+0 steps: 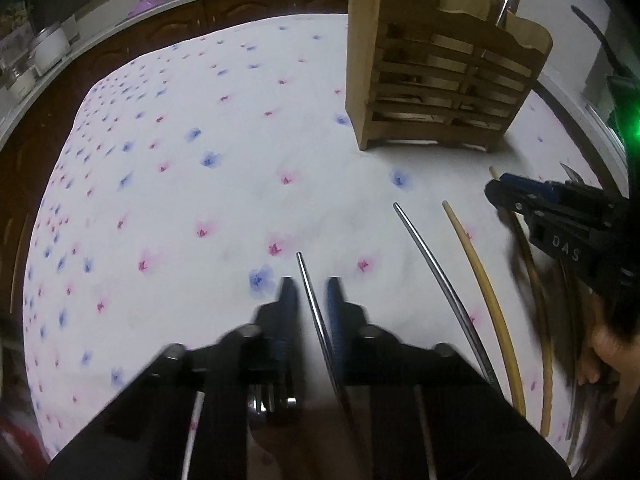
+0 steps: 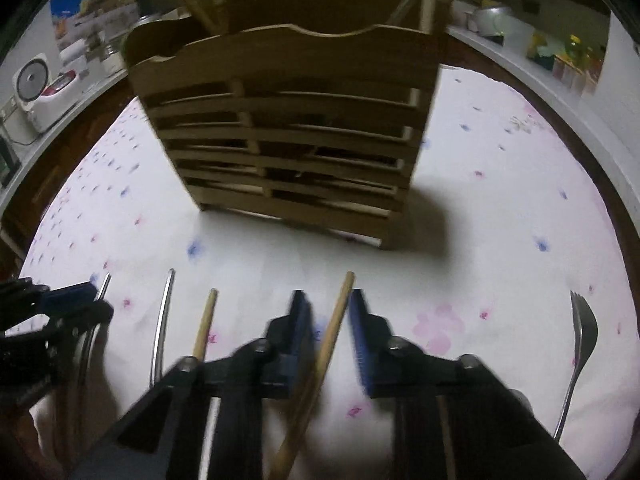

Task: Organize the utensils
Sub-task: 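Grasp a steel chopstick with the left tool while the right tool grasps a wooden chopstick, then carry the steel chopstick with the left tool while the right carries the wooden one into the holder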

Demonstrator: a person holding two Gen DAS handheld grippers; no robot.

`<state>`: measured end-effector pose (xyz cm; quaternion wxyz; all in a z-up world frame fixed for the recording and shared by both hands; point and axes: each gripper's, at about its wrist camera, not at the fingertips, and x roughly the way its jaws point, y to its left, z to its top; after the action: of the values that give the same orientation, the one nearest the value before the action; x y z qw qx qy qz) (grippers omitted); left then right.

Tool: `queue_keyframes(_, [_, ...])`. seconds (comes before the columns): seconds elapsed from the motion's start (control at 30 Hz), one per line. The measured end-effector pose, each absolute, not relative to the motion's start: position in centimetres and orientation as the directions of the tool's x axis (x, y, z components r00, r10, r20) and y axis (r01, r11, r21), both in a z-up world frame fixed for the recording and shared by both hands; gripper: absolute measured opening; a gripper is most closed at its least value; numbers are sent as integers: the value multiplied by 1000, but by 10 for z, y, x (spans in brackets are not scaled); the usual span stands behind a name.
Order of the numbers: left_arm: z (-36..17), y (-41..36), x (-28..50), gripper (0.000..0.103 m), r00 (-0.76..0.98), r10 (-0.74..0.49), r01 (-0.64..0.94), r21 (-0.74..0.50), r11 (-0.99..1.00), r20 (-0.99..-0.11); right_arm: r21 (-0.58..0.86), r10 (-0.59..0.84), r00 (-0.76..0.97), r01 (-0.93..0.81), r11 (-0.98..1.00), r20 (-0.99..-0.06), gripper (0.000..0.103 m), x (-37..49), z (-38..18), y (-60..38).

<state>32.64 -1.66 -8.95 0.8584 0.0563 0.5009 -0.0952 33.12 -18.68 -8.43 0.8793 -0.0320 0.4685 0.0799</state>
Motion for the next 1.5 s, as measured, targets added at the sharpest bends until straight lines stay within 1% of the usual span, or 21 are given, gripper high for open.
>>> queue_keyframes(0.03, [-89,-16,327,6,480,-110,219,-3,976,-870,20,113,549,-173,985,-828,9,330,-84,-186])
queue_keyframes(0.13, [-89,-14,329,5,484,-124,212,-22,977,-866,52,137,548,-167,985,-825,6,328,-83,-190])
queue_keyframes(0.23, [-85,-10,328,4,487,-159,196,-70,978,-859,117,182,544,-153,981,-819,5,328,-80,-199])
queue_keyframes(0.37, [-71,-3,320,4,513,-206,188,-125,974,-834,226,273,551,-152,962,-789,5,319,-65,-215])
queue_keyframes(0.6, [-27,2,294,4,576,-295,214,-208,954,-762,301,352,605,-189,935,-714,5,289,-23,-229])
queue_keyframes(0.8, [8,7,266,4,628,-338,236,-242,941,-701,318,384,649,-224,921,-657,5,274,14,-226])
queue_keyframes(1.1, [45,14,231,4,690,-366,266,-251,931,-625,316,403,719,-263,912,-566,5,237,59,-232])
queue_keyframes(1.27, [62,20,213,4,730,-393,286,-272,919,-559,302,389,765,-263,916,-513,5,222,80,-241])
queue_keyframes(1.5, [77,23,204,4,775,-390,287,-274,918,-496,293,368,806,-253,922,-463,5,213,98,-250])
